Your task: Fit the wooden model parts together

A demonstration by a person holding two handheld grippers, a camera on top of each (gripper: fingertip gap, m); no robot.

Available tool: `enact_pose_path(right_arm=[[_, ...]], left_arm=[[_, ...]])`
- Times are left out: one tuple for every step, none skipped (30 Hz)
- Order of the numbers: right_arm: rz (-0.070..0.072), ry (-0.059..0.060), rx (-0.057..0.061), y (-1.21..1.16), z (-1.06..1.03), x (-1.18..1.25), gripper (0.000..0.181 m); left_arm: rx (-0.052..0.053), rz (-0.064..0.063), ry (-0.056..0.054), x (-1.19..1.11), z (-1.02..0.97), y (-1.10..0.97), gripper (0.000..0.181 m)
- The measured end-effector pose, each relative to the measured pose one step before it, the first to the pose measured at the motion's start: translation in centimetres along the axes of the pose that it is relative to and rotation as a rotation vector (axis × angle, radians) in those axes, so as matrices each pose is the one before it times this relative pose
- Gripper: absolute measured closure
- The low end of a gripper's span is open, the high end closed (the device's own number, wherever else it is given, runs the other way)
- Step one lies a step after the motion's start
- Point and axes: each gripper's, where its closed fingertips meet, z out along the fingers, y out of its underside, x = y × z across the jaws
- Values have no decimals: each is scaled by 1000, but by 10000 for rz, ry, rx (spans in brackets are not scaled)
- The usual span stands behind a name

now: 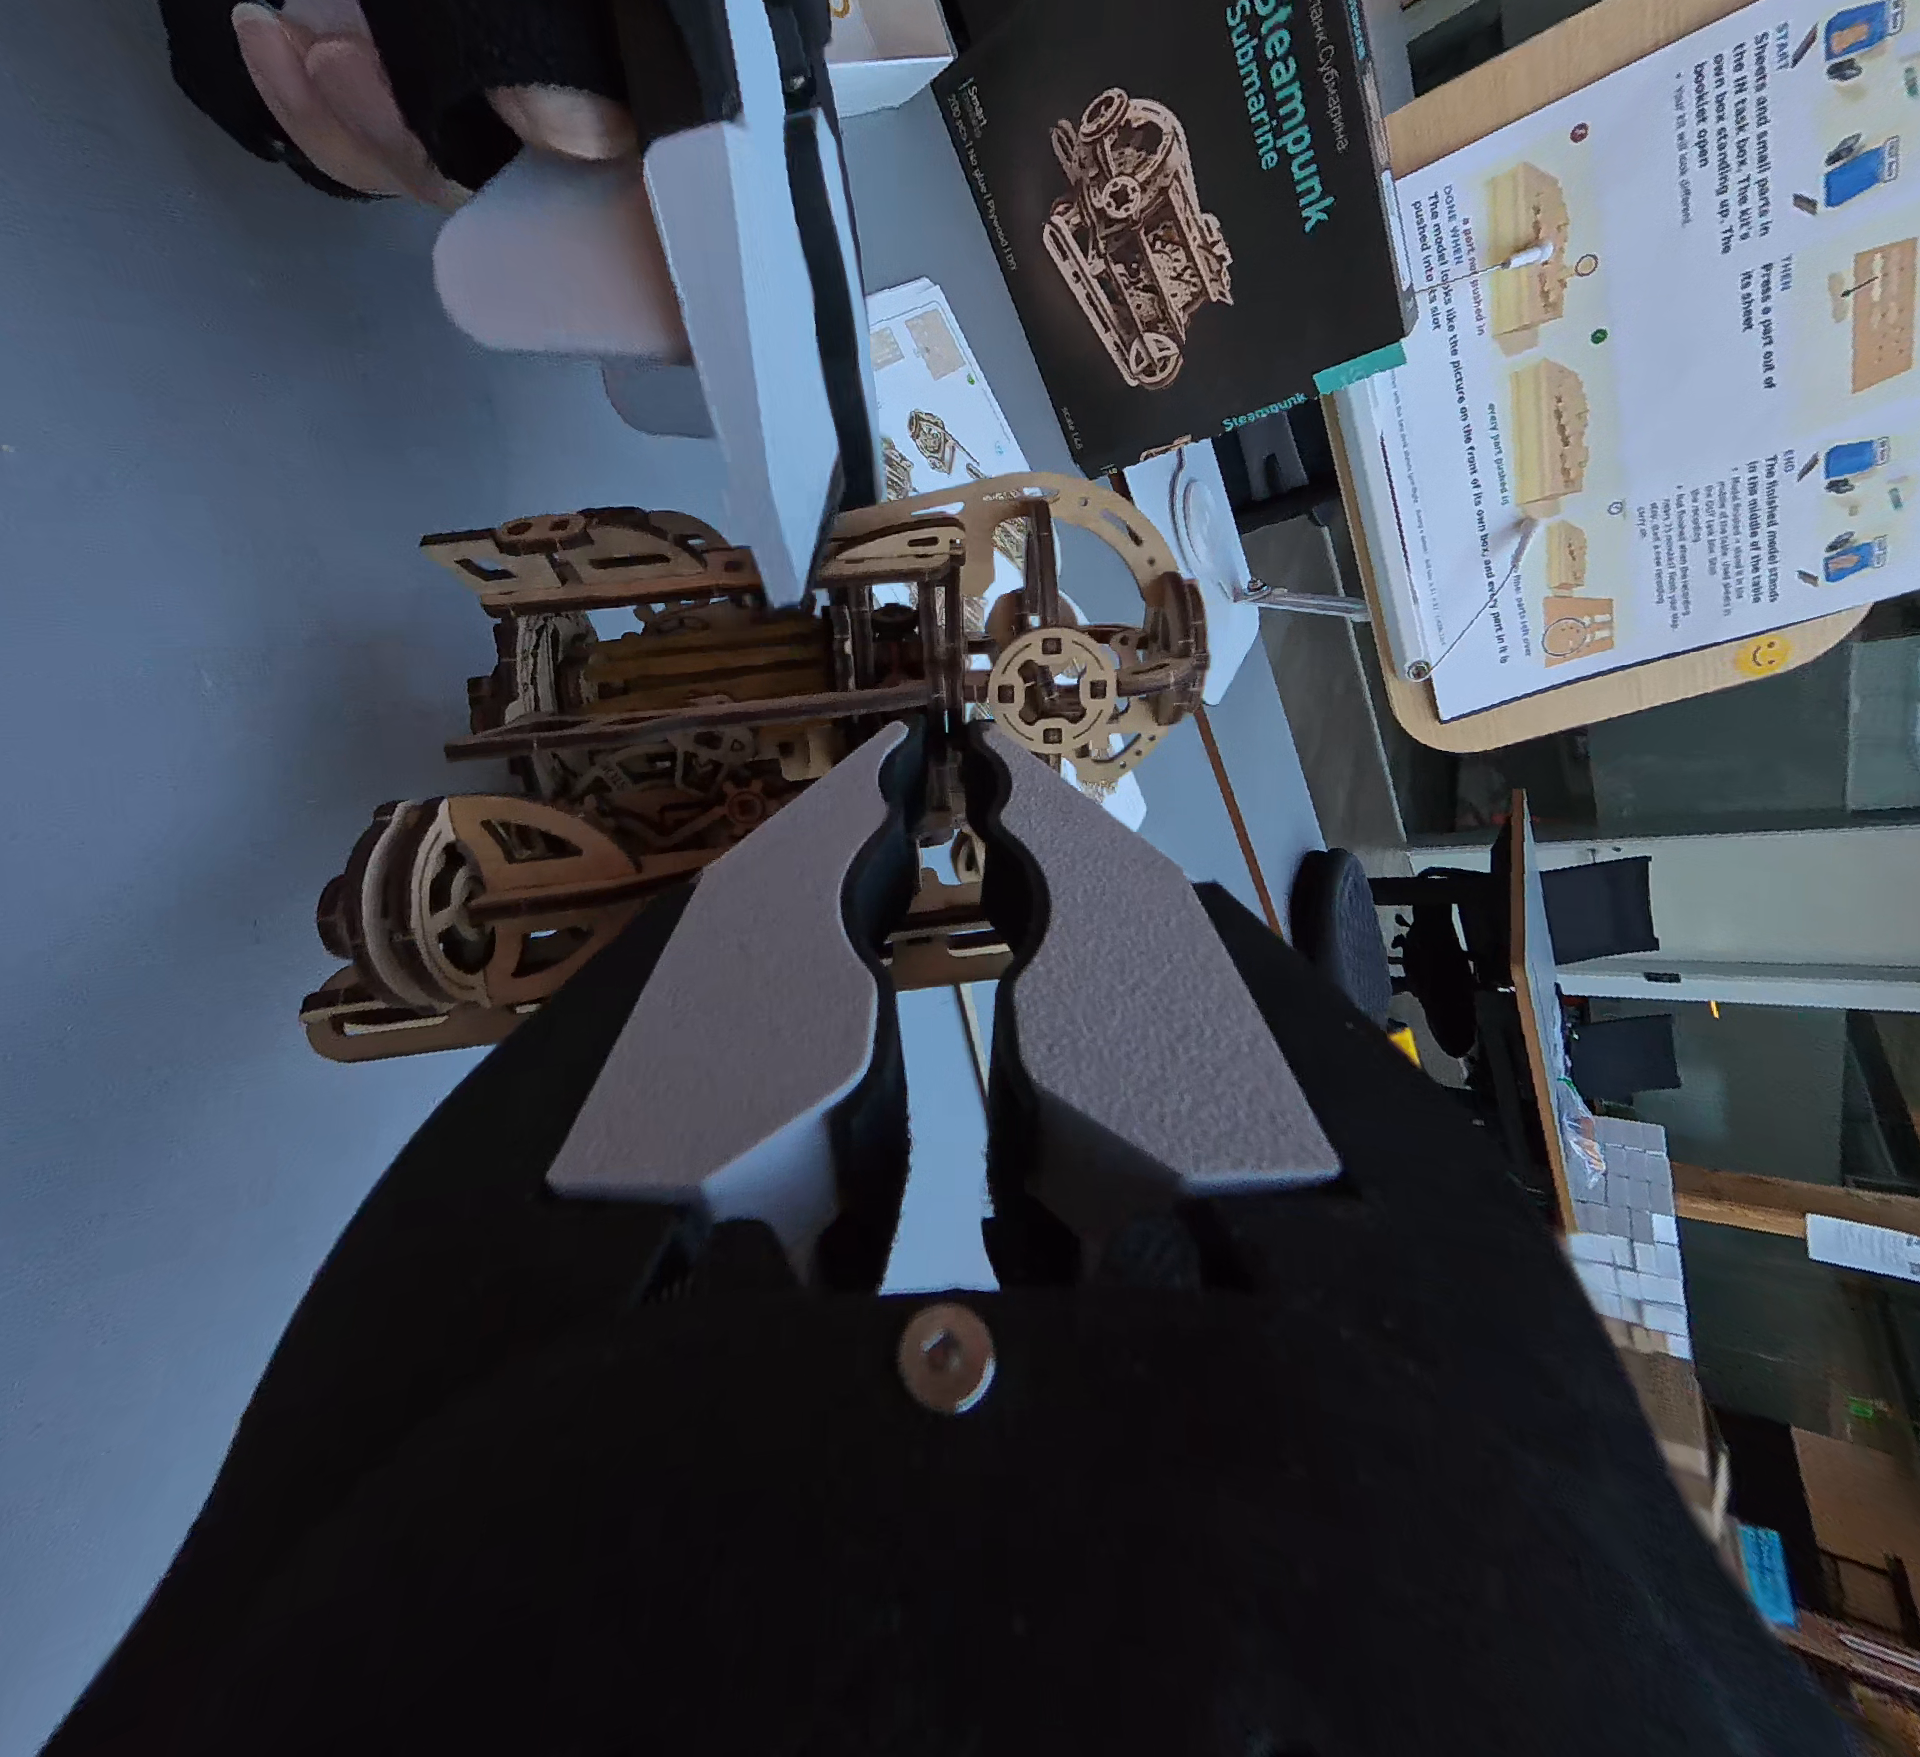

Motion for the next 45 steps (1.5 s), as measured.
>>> enact_pose_path(right_arm=[[119,-45,145,242,-113,44,176],[52,-12,227,243,-111,77,177],[61,-34,296,217,-120,64,177],[179,-85,295,232,-135,53,177],[12,-140,388,64,-219,-42,176],[-329,-148,549,-173,-305,-188,177],[-178,-60,394,6,-229,-92,177],[20,-43,231,150,-153,-35,177],[-161,-95,476,-141,-223,-133,177],[-266,-141,692,-345,-299,-262,177],[-236,-146,683,-332,-343,-300,176],[-147,-86,553,-153,-315,-202,176],[-27,-19,429,47,-231,-46,176],[110,-24,370,115,-225,9,176],[129,-66,423,39,-237,-50,176],[93,-71,427,20,-227,-75,176],[115,-73,378,14,-227,-64,175],[154,-92,337,4,-193,-65,175],[172,-98,299,32,-172,-49,175],[172,-73,254,113,-150,34,175],[157,-59,205,194,-164,98,175],[141,-42,164,251,-157,158,175],[159,-65,160,254,-132,161,175],[171,-86,146,248,-119,150,175],[156,-68,131,237,-101,159,175],[94,-35,137,201,-64,146,175],[75,-30,143,138,-49,101,175],[75,-29,117,119,-31,81,175],[48,-29,116,81,-28,58,175],[20,-20,109,81,-27,52,175],[1,-19,87,88,-44,56,175],[13,-39,76,85,-52,45,175],[27,-44,57,96,-76,56,175],[22,-53,88,64,-39,17,175],[63,-68,118,30,-40,9,175],[80,-76,108,33,-26,10,175],[100,-67,89,54,-17,26,175],[69,-71,105,14,-19,20,175],[55,-62,59,62,-49,25,175],[86,-65,49,76,-75,17,175],[124,-49,46,77,-54,31,175],[95,-30,72,57,-46,18,174],[116,-34,99,14,-41,-6,174],[140,-45,110,-13,-36,-31,174],[54,-5,52,24,-33,-12,174]], left_arm=[[338,5,98,199,-377,-606,141],[402,-24,143,304,-474,-808,140],[345,24,130,351,-506,-799,139],[198,134,7,218,-463,-569,136],[17,273,-167,-37,-400,-259,135],[-135,403,-285,-218,-316,52,135],[-251,484,-316,-264,-211,323,133],[-303,535,-289,-198,-130,472,132],[-207,550,-198,-48,-62,381,132],[-66,507,-118,96,-13,206,132],[6,425,-78,140,28,102,132],[31,331,-75,101,53,55,133],[-44,287,-125,-10,113,166,134],[-144,313,-81,84,173,310,135],[-183,386,-52,209,216,392,136],[-210,506,-125,173,266,424,138],[-196,621,-241,88,334,372,137],[-127,696,-368,-62,369,206,138],[-22,705,-356,-35,375,24,140],[90,585,-219,130,397,-206,142],[127,398,-53,288,445,-374,141],[108,239,59,320,473,-399,141],[86,179,62,201,458,-362,140],[95,198,-2,-23,401,-272,139],[108,153,48,-61,356,-164,139],[45,48,113,-101,343,40,139],[44,-37,121,-154,313,95,140],[108,-90,210,-66,287,-5,143],[109,-53,150,-166,235,-51,144],[132,42,80,-240,185,-156,146],[122,77,176,-55,147,-166,149],[38,79,209,26,136,-75,150],[28,93,189,61,113,-66,151],[47,108,216,150,99,-127,152],[11,120,181,114,127,-79,152],[0,122,123,19,149,-51,152],[69,77,106,-10,151,-93,152],[85,-11,56,-78,151,-55,153],[78,-77,17,-146,124,39,155],[148,-118,26,-95,72,20,156],[183,-146,13,-49,50,-17,156],[196,-147,-39,-25,53,-14,156],[241,-167,-62,3,38,-57,157],[269,-207,-41,35,36,-103,158],[189,-169,-16,18,14,-29,159]])
